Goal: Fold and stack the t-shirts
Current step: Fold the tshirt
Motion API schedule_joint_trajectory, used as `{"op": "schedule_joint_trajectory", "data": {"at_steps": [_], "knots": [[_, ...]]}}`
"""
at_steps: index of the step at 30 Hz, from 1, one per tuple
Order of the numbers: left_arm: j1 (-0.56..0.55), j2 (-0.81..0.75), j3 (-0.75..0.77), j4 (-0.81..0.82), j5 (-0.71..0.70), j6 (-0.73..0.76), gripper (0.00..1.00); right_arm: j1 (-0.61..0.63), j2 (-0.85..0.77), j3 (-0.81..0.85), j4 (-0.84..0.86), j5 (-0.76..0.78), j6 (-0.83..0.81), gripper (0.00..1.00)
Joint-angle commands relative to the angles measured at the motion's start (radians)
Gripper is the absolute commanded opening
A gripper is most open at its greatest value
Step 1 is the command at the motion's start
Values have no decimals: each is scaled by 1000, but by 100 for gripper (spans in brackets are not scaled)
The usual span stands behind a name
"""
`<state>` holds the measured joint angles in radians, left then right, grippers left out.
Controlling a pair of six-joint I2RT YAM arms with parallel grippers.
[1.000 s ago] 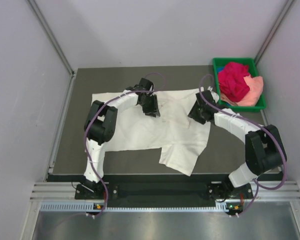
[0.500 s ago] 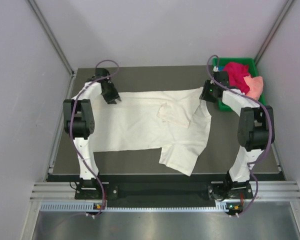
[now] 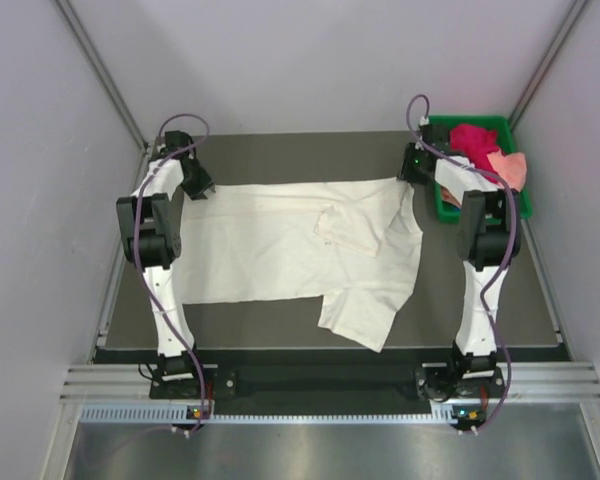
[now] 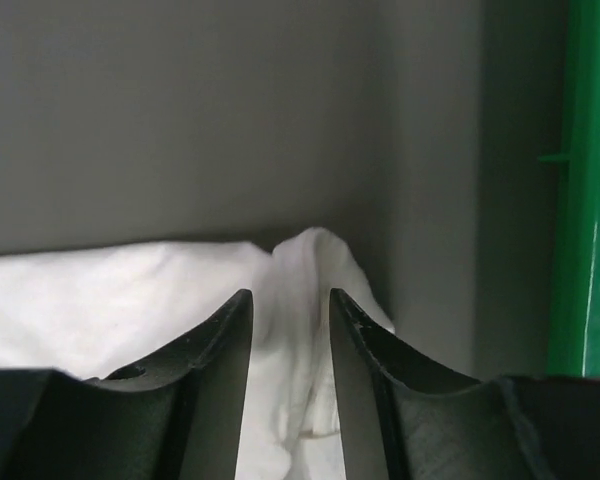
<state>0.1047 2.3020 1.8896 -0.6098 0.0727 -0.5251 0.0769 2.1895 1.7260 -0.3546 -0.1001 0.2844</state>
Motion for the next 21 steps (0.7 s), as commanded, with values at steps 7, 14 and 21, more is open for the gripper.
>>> {"op": "schedule_joint_trajectory", "data": {"at_steps": [7, 14, 21], "knots": [[30, 142, 62, -30, -137, -9, 41, -32, 162, 210, -64, 154, 117, 6], [30, 227, 196, 27, -77, 36, 44, -37, 199, 276, -30, 220, 211, 0], [44, 192, 252, 85, 74, 60, 46, -35, 204, 340, -4, 182, 213, 25]]}}
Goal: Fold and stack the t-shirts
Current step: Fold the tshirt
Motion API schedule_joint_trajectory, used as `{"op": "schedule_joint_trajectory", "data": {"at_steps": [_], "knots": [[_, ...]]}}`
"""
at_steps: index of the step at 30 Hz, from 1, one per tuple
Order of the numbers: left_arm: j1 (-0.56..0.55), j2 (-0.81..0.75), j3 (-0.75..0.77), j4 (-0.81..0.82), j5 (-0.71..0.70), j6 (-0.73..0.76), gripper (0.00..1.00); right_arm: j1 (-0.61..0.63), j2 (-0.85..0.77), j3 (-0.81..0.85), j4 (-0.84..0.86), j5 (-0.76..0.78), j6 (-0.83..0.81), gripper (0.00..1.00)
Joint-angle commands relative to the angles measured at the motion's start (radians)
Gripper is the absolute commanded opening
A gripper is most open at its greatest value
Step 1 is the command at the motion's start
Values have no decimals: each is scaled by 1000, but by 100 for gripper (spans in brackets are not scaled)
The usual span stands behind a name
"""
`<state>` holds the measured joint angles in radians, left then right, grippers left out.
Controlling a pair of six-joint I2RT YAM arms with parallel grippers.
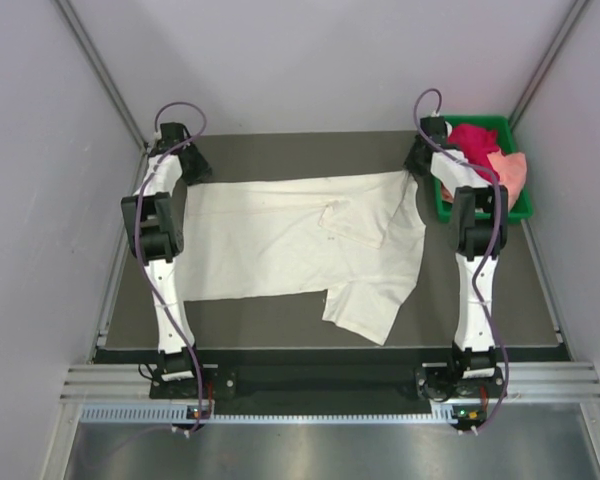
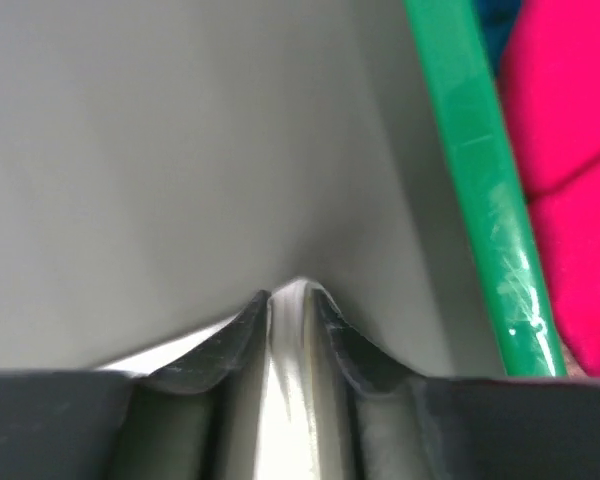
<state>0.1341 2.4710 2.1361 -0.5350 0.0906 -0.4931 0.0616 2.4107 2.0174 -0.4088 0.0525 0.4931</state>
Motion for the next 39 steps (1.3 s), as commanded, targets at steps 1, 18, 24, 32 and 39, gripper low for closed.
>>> {"op": "schedule_joint_trajectory", "data": {"at_steps": [1, 18, 24, 32, 39], "knots": [[15, 10, 2, 4, 61, 24, 46, -17, -53, 41, 44, 26, 1, 30], [7, -648, -680, -100, -207, -203, 50, 219, -910, -714, -446, 158, 346, 50], [7, -840, -876, -111, -239, -300, 49, 413, -1255, -1138, -394, 93, 611, 49], [4, -1057, -1143, -129, -259, -440, 45, 693, -1345, -1321, -397, 130, 874, 45], [4, -1080, -1213, -163, -291, -486, 45, 874, -1210, -1326, -470, 124, 1021, 43]]}}
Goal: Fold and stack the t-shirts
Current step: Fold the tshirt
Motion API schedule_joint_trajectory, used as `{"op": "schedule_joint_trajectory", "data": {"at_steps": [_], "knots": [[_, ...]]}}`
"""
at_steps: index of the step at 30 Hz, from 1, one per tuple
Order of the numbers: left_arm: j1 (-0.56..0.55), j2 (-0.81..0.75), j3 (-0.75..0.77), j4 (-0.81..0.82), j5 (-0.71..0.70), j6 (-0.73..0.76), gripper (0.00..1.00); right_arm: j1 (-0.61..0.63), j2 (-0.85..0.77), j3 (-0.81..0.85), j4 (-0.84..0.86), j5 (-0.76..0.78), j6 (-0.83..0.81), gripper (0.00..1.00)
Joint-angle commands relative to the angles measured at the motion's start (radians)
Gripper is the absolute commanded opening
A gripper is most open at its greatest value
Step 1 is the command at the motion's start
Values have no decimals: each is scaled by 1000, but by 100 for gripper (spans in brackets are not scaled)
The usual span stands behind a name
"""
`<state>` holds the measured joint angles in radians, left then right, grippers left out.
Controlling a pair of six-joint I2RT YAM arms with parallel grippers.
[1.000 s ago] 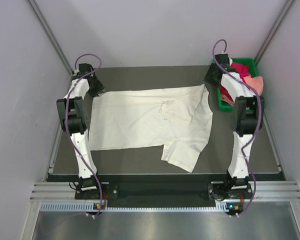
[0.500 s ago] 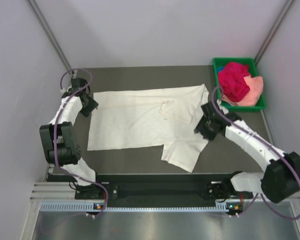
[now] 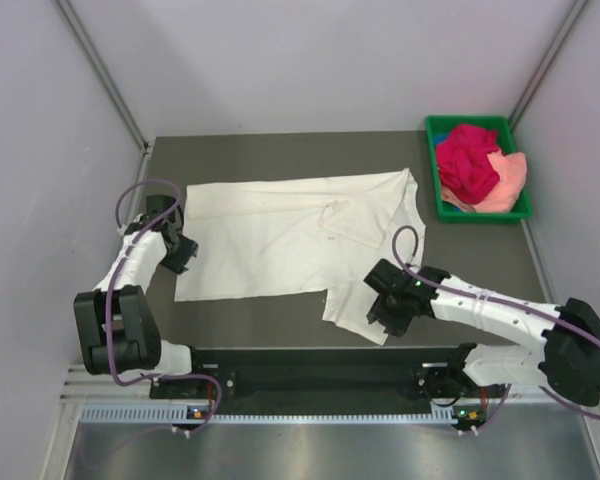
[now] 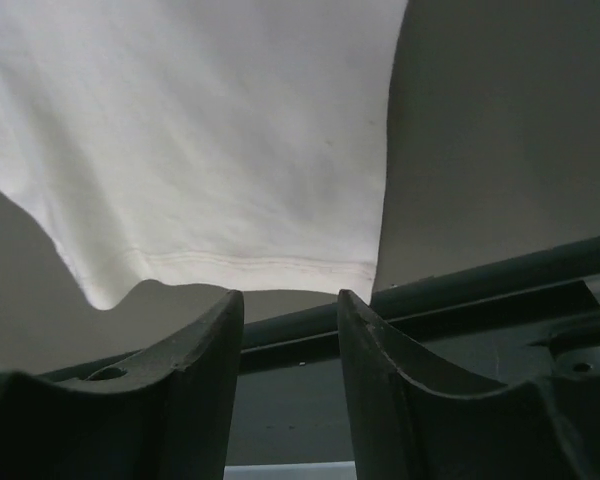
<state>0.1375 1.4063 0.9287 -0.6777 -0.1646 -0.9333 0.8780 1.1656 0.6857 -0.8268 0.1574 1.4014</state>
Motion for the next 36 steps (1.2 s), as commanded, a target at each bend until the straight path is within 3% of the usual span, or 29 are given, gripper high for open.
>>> {"op": "schedule_joint_trajectory", "data": {"at_steps": [1, 16, 19, 22, 23, 24, 36], "knots": [[1, -1, -5, -22, -36, -44, 45, 70, 43, 6, -60, 22, 142, 43], [1, -13, -37, 21, -59, -56, 44, 131, 48, -97, 9, 44, 251, 39], [1, -30, -36, 9, -73, -64, 43, 133, 51, -110, 18, 62, 266, 34], [2, -62, -34, -2, -90, -76, 43, 131, 42, -117, 25, 88, 272, 20], [1, -70, -34, -3, -93, -79, 43, 133, 34, -117, 26, 91, 274, 6], [1, -84, -34, -8, -98, -82, 42, 131, 29, -117, 26, 102, 275, 0], [1, -55, 12, -210, -75, -243, 33, 131, -15, 24, -3, 247, 171, 0]]}}
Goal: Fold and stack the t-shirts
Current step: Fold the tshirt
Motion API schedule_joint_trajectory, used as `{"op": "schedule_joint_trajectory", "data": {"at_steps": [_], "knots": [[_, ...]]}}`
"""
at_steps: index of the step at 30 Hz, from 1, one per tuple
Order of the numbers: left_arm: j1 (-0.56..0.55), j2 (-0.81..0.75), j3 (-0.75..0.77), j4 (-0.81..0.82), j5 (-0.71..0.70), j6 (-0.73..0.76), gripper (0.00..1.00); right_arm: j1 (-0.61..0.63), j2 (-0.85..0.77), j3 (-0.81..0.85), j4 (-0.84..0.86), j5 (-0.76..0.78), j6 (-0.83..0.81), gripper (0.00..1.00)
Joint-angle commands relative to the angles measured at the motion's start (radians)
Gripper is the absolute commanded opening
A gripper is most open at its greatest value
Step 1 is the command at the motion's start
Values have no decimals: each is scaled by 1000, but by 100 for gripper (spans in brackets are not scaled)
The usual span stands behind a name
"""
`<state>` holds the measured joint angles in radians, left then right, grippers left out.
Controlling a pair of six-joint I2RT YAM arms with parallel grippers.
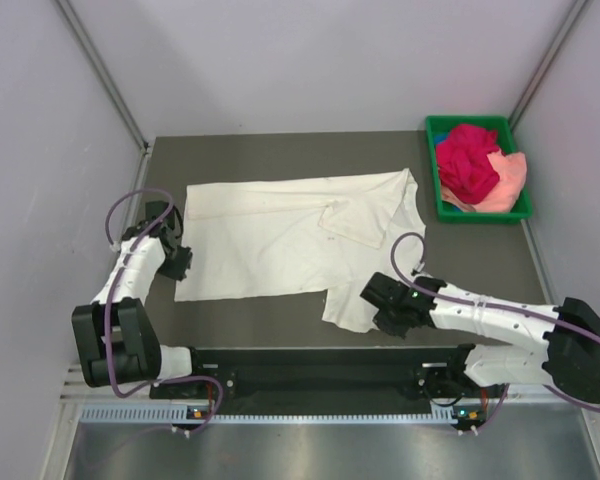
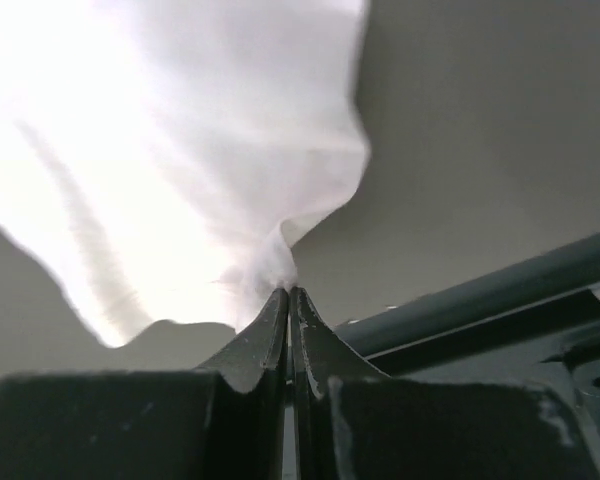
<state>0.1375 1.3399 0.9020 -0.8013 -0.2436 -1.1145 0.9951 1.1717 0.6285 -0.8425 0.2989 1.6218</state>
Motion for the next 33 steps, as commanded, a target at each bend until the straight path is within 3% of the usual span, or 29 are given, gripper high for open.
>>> {"op": "schedule_joint_trajectory", "data": {"at_steps": [1, 8, 9, 11, 14, 18, 26, 33], "knots": [[1, 8, 34, -90, 15, -74, 33, 16, -18, 111, 10, 117, -57, 0], [4, -39, -35, -84, 52, -188, 49, 11, 32, 226, 14, 181, -167, 0], [5, -35, -38, -78, 50, -202, 57, 13, 42, 238, 28, 181, -192, 0], [11, -25, -52, -59, 59, -217, 64, 11, 52, 244, 45, 181, -215, 0], [62, 37, -77, -52, 157, -229, 64, -3, 59, 243, 89, 166, -275, 0], [73, 42, -109, -16, 155, -274, 59, -32, 62, 229, 151, 129, -330, 0], [73, -67, -183, 19, 17, -327, 54, -101, 42, 189, 195, 80, -392, 0], [73, -62, -199, 30, -63, -324, 54, -127, 28, 183, 200, 74, -408, 0]]}}
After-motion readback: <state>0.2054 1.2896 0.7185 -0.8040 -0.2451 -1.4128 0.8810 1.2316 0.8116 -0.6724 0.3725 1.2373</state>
